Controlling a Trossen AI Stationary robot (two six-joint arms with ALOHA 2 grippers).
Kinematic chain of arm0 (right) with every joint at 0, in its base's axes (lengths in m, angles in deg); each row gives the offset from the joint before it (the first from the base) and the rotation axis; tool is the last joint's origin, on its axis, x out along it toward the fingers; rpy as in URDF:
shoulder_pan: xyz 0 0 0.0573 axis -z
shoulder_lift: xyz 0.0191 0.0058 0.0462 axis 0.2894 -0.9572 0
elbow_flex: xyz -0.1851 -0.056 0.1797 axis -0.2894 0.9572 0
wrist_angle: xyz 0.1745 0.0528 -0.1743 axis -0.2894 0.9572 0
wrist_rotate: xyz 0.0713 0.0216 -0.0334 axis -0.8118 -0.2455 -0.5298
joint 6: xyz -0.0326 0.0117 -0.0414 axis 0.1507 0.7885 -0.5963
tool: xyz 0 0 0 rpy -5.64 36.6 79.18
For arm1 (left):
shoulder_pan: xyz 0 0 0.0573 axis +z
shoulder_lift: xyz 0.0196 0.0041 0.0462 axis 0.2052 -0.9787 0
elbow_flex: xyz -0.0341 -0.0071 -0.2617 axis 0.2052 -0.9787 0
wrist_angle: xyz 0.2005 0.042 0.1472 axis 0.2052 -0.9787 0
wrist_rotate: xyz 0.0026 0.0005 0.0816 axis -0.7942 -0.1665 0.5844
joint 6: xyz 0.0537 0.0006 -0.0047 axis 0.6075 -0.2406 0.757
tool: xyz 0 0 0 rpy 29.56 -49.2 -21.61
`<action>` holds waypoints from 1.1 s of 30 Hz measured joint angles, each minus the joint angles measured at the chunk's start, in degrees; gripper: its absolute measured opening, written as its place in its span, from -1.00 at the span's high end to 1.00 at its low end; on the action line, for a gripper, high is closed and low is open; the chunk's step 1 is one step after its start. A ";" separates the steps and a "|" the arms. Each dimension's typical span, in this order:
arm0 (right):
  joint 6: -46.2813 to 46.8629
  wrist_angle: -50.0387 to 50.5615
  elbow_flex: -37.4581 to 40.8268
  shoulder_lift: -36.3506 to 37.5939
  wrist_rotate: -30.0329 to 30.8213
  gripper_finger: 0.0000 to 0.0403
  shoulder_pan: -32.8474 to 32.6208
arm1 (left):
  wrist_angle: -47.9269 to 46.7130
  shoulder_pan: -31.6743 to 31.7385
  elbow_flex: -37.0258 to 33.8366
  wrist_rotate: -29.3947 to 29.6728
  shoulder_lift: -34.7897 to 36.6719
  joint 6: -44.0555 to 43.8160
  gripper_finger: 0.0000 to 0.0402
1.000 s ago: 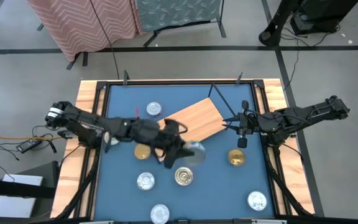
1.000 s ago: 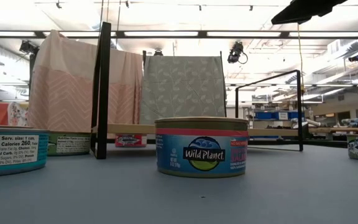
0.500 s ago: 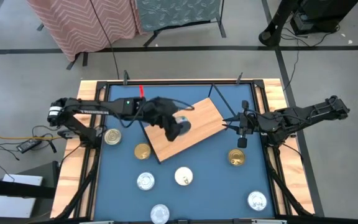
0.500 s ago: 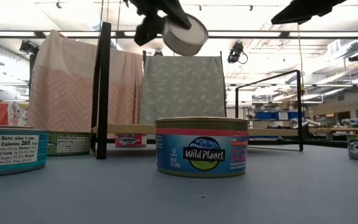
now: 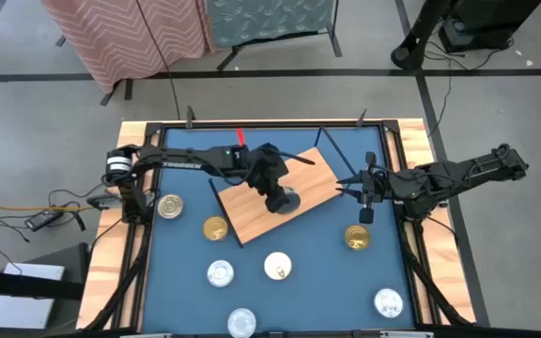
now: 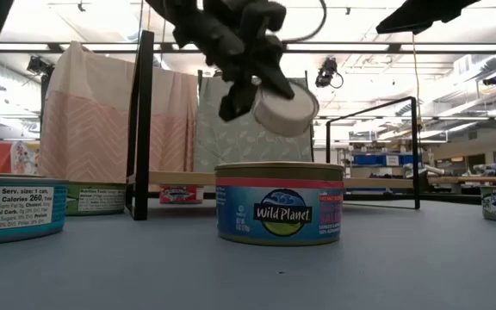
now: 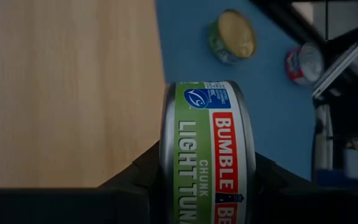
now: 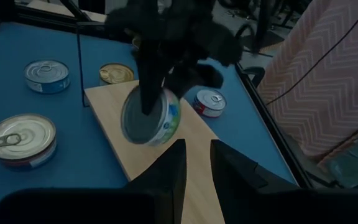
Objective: Stack canned seafood by type on shelf
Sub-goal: Put the green tuna can on the shelf
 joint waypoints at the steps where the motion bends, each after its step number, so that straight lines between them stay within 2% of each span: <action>1: -0.04 0.06 0.00 0.00 0.00 0.57 -0.02 | -0.05 0.43 0.00 -0.31 -0.50 0.27 0.27; 14: -0.32 -0.09 0.00 0.00 0.00 0.57 -0.02 | -0.07 4.89 -0.02 -1.36 -1.48 3.21 0.29; 18: -0.43 -0.14 0.00 0.01 0.25 0.57 -0.02 | 1.97 5.14 -0.02 -2.04 -3.25 3.16 0.31; 24: -0.27 -0.30 0.00 0.00 0.28 0.57 -0.09 | 10.24 5.67 0.00 -4.83 -6.90 1.44 0.30; 33: -0.06 -0.36 0.00 0.01 0.00 0.57 -0.23 | 12.47 5.67 -0.02 -7.26 -9.36 -0.29 0.30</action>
